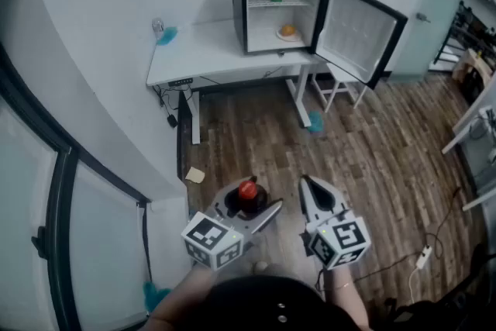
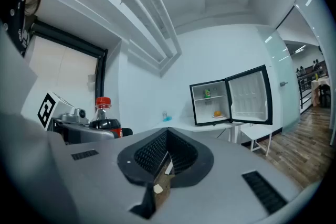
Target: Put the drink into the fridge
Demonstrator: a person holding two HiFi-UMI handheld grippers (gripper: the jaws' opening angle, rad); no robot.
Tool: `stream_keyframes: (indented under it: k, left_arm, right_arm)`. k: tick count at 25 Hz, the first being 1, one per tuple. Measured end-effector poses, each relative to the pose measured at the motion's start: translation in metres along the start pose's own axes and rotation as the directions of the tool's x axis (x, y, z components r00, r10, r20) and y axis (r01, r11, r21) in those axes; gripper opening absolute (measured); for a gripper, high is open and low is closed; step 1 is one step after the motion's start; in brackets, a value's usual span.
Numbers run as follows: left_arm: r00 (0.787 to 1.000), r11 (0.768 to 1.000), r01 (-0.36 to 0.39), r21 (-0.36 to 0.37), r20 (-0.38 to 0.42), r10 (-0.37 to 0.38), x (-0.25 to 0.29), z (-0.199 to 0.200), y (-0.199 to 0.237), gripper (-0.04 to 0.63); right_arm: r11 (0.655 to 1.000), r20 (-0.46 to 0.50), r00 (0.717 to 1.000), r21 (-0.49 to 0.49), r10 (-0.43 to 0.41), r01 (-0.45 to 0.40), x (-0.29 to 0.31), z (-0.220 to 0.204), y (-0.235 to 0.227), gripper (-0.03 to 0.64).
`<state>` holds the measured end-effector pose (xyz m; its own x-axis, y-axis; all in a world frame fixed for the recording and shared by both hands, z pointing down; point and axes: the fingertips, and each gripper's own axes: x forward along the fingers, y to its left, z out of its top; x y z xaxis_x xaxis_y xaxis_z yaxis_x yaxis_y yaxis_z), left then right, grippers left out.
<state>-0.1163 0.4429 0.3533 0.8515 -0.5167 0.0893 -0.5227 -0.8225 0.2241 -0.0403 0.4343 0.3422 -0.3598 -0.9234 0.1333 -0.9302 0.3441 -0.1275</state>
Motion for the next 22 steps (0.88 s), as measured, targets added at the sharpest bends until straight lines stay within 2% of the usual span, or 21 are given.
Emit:
stream_keyframes:
  k: [3, 15, 22]
  left_arm:
    - [1.000, 1.000, 0.025, 0.010, 0.002, -0.025, 0.001, 0.004, -0.003, 0.328]
    - [1.000, 1.000, 0.025, 0.014, 0.001, -0.025, 0.011, 0.006, -0.005, 0.328]
    - [0.999, 0.999, 0.035, 0.018, 0.027, -0.036, 0.019, 0.008, -0.007, 0.328]
  right_arm:
    - [1.000, 0.003, 1.000, 0.006, 0.010, -0.010, -0.002, -0.003, 0.000, 0.002]
    - [0.999, 0.082, 0.996, -0.045, 0.023, -0.020, -0.003, 0.009, -0.005, 0.002]
    - [0.999, 0.103, 0.995, 0.029, 0.011, -0.014, -0.002, 0.001, -0.017, 0.003]
